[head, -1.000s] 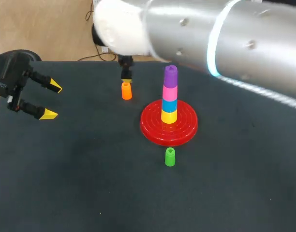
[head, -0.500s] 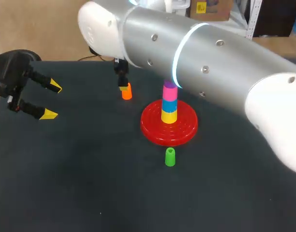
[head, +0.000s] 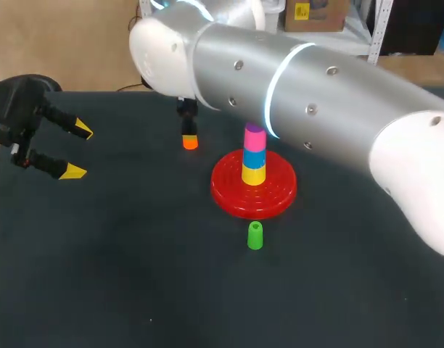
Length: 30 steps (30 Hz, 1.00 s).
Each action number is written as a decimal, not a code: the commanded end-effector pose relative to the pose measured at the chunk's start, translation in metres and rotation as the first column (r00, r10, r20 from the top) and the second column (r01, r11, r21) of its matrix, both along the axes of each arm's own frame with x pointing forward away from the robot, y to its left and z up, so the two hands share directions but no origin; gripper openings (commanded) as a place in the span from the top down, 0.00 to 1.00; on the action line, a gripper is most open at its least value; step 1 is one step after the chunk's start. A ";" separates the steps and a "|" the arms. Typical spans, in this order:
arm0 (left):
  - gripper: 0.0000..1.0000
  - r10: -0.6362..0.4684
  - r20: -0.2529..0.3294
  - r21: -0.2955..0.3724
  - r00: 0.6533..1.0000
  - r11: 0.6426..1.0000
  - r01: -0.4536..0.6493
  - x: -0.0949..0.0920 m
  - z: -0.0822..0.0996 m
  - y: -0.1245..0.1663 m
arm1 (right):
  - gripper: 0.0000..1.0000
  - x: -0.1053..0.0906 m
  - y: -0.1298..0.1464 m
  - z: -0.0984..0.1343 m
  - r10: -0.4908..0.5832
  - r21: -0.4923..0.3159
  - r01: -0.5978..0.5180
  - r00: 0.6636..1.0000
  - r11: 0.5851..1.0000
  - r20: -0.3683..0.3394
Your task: Pick up and stack the cylinders on the red base in this order: pink,purple,orange,green
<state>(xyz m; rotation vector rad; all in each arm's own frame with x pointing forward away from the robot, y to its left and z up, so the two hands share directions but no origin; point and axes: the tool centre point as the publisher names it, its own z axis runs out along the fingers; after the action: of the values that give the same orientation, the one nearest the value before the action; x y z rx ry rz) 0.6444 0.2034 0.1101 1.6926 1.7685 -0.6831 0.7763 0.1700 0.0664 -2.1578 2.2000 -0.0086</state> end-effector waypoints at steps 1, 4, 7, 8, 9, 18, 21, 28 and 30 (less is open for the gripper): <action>0.00 0.001 0.004 -0.001 1.000 1.000 -0.001 -0.001 -0.001 0.001 | 0.00 0.013 0.008 -0.001 0.011 -0.005 -0.012 0.990 1.000 -0.138; 0.00 0.001 0.004 -0.001 1.000 1.000 -0.001 -0.001 -0.001 0.001 | 0.00 0.017 0.009 -0.005 0.018 -0.006 -0.019 0.989 1.000 -0.147; 0.00 0.001 0.004 -0.001 1.000 1.000 -0.001 -0.001 -0.001 0.001 | 0.00 0.018 0.011 -0.006 0.025 -0.008 -0.027 0.988 1.000 -0.151; 0.00 0.001 0.004 -0.001 1.000 1.000 -0.001 -0.001 -0.001 0.001 | 0.00 0.019 0.012 -0.006 0.029 -0.010 -0.031 0.988 0.999 -0.153; 0.00 0.001 0.004 -0.001 1.000 1.000 -0.001 -0.001 -0.001 0.001 | 0.00 0.019 0.012 -0.006 0.032 -0.011 -0.034 0.988 0.999 -0.154; 0.00 0.001 0.004 -0.001 1.000 1.000 -0.001 -0.001 -0.001 0.001 | 0.00 0.021 0.014 -0.012 0.053 -0.021 -0.058 0.983 0.998 -0.177; 0.00 0.001 0.004 -0.001 1.000 1.000 -0.001 -0.001 -0.001 0.001 | 0.00 0.022 0.013 -0.014 0.055 -0.025 -0.060 0.981 0.998 -0.185; 0.00 0.001 0.004 -0.001 1.000 1.000 -0.001 -0.001 -0.001 0.001 | 0.00 0.025 0.011 -0.019 0.062 -0.016 -0.067 0.974 0.998 -0.217; 0.00 0.001 0.004 -0.001 1.000 1.000 -0.001 -0.001 -0.001 0.001 | 0.00 0.026 0.010 -0.020 0.062 -0.017 -0.067 0.974 0.998 -0.220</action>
<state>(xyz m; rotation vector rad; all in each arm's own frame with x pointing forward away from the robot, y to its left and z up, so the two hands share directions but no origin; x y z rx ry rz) 0.6444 0.2034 0.1101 1.6926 1.7685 -0.6831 0.7918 0.1759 0.0477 -2.1956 2.1126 -0.0881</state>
